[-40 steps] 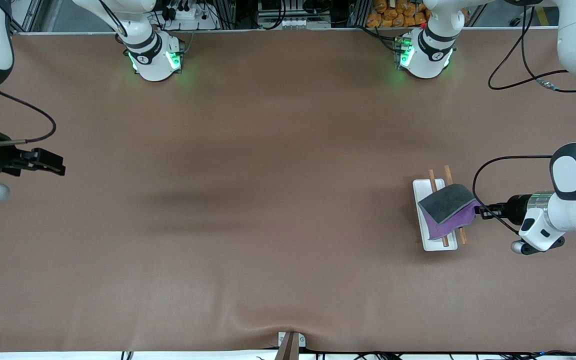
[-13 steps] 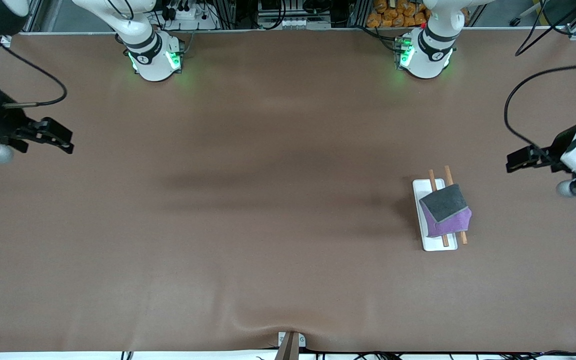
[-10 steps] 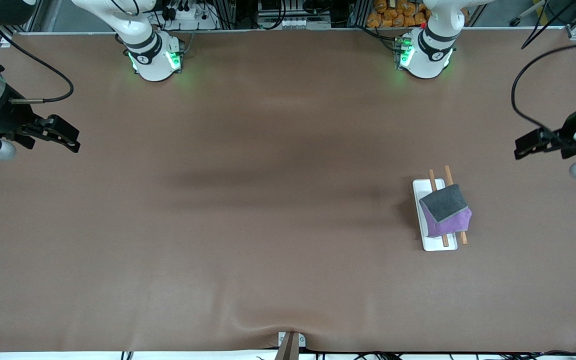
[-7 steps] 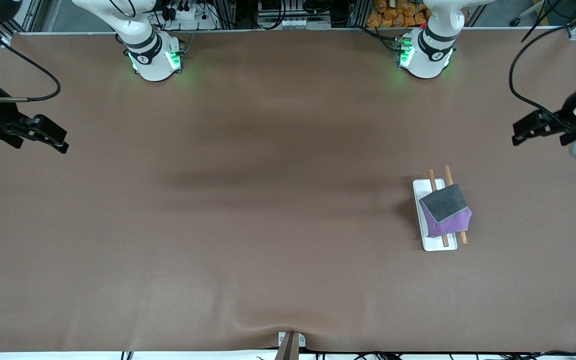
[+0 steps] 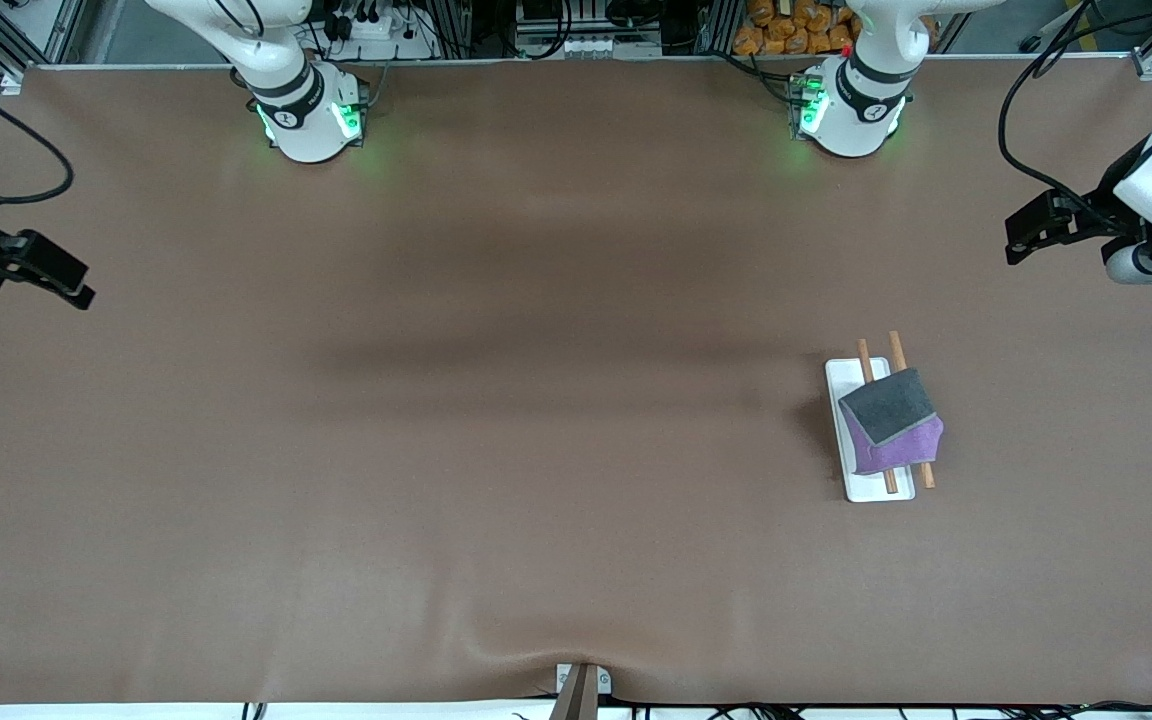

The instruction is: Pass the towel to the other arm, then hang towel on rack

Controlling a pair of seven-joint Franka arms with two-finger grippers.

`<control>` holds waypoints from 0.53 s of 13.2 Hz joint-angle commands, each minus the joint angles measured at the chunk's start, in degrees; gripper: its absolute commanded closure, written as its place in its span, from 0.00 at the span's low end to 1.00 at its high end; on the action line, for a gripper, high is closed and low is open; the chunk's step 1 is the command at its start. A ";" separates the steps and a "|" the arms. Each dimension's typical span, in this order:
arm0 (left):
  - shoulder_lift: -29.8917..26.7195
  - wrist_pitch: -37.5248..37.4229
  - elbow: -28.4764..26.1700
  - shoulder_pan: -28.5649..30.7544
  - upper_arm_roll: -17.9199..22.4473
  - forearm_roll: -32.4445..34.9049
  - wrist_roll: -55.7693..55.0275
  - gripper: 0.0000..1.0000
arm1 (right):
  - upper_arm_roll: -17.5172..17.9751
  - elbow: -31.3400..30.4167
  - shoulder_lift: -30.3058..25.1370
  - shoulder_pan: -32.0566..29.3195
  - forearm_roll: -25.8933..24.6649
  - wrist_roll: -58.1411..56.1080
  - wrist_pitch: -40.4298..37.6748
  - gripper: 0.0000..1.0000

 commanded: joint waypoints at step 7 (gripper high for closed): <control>-4.90 -3.35 -3.63 -1.54 2.35 -1.88 -0.20 0.00 | 1.04 1.18 0.14 -0.72 1.01 -0.73 -0.97 0.00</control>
